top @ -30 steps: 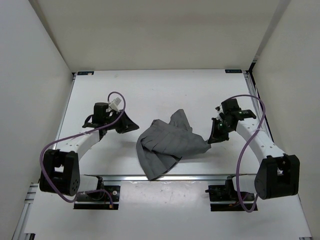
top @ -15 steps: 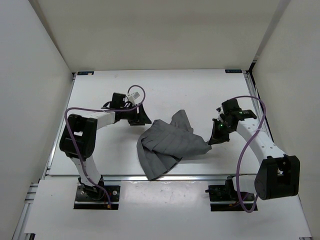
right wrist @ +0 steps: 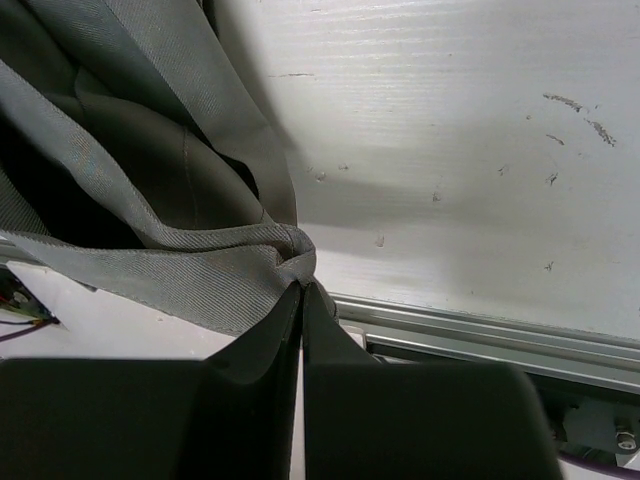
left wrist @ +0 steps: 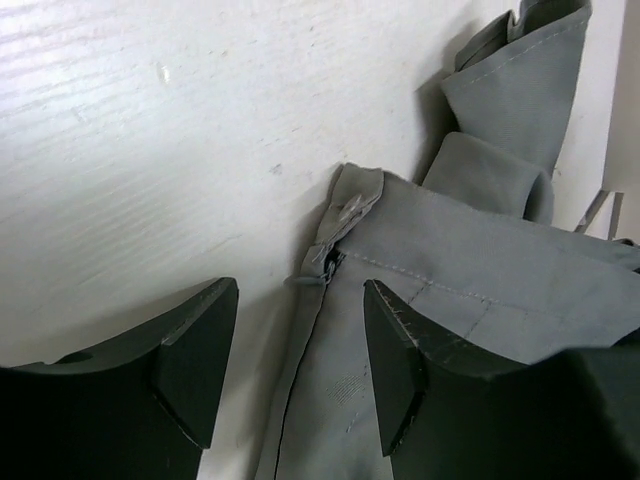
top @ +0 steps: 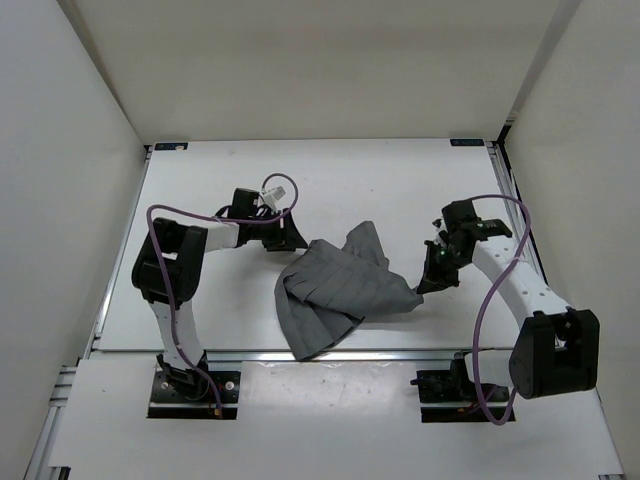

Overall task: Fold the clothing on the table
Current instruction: Flatten the skirt out

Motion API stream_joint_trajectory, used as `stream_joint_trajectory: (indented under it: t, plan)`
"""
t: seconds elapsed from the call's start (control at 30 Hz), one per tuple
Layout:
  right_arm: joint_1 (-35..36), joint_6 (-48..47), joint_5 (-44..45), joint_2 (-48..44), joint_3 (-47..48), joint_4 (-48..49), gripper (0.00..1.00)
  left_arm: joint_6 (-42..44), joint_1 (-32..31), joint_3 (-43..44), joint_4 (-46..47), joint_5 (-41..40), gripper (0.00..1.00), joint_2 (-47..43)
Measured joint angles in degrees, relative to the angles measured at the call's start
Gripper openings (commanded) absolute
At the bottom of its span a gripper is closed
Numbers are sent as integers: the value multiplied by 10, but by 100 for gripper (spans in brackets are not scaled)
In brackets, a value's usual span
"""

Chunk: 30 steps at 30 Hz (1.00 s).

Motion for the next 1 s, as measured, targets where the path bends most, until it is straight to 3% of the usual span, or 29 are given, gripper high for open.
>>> stream_joint_trajectory:
  t: [0.33,0.4,0.47,0.53,0.67,0.77,1.0]
  plan:
    - [2,1,1,26,18,-6,1,-54,-19,0,68,52,52,38]
    - [2,1,2,30,20,-6,0,-60,-27,0,70,56,40,40]
    - [2,1,2,33,23,-6,0,-71,-34,-1,81,57,14,43]
    - [2,1,2,37,26,-6,0,-93,-36,-7,106,64,0,47]
    - [5,1,2,40,31,-6,0,-153,-30,-21,161,85,0,45]
    - [3,0,4,45,52,-10,0,-171,-15,-10,150,93,0,24]
    - [-18,-19,18,84,225,-11,0,-192,34,90,122,105,0,-116]
